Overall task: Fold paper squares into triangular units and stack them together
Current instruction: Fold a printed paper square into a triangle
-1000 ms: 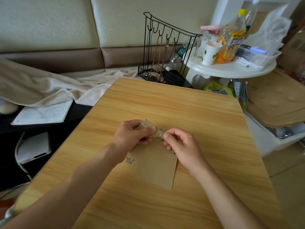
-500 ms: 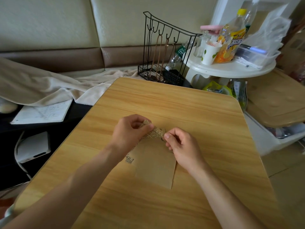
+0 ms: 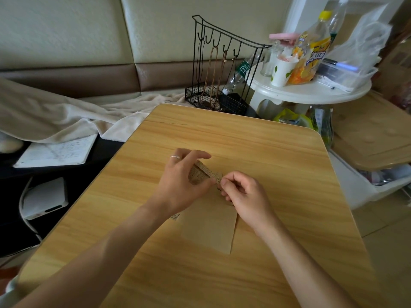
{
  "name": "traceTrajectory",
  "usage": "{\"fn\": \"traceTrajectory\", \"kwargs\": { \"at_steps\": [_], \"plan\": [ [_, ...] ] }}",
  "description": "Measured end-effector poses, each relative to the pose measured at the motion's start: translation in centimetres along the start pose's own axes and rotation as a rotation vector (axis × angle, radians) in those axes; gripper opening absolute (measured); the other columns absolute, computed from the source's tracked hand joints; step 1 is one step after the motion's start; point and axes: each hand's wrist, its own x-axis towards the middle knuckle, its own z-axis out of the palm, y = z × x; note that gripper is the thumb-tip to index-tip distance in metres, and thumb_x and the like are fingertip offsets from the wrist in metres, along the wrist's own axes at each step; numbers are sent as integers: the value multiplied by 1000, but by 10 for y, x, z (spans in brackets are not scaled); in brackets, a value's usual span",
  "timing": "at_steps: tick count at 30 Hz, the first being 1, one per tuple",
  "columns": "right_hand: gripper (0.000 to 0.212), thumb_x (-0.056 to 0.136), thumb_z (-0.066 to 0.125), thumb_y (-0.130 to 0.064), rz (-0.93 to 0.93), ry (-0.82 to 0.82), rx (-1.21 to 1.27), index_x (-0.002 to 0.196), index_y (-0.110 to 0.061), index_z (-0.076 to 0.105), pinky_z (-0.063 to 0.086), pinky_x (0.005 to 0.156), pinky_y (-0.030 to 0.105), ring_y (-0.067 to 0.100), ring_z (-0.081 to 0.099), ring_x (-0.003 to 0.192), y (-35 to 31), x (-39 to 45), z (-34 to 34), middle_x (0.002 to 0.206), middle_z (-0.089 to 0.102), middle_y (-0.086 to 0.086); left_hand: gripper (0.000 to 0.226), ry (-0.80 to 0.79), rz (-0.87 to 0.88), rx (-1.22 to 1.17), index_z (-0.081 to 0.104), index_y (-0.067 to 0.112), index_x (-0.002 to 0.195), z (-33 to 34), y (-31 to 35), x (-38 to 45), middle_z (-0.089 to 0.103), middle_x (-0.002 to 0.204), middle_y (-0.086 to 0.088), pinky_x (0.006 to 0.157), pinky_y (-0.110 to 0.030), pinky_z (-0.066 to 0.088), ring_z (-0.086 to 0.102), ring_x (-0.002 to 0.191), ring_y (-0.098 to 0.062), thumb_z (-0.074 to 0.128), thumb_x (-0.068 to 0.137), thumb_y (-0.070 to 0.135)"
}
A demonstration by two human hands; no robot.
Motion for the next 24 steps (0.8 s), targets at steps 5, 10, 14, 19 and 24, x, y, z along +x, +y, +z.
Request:
{"fn": "traceTrajectory", "kwargs": {
  "at_steps": [5,10,14,19,24],
  "plan": [
    [20,99,64,-25,41,3,70,81,-26,70,54,71,39,9,62,66,0,0,-1,71,69,-3,51,-56,310,321,64,38,125,0,4,-4,35,152,1,107,-41,28,30,138,-22,80,77,40],
    [22,87,61,-38,79,-17,143,78,-20,68,50,68,34,8,60,65,-1,2,0,68,67,-5,26,86,468,382,75,21,104,5,3,-5,67,119,2,111,-51,35,59,120,-23,80,80,15],
    [25,90,62,-41,40,-28,134,80,-19,68,52,70,44,12,59,67,-1,1,0,71,67,-2,9,190,502,345,79,20,92,5,1,-4,75,95,9,108,-50,42,70,97,-15,81,84,16],
    [16,100,67,-24,-101,-3,100,87,-32,68,53,69,45,20,62,72,0,-2,0,78,67,-9,13,69,302,64,82,20,94,4,0,-3,78,88,9,78,-38,58,73,84,-12,80,85,12],
    [10,101,67,-25,-151,55,115,92,-23,71,54,67,43,21,64,69,0,-3,-1,79,68,0,10,-52,124,-116,83,24,91,-1,2,0,76,79,18,71,-12,53,71,76,3,81,85,17]
  ]
}}
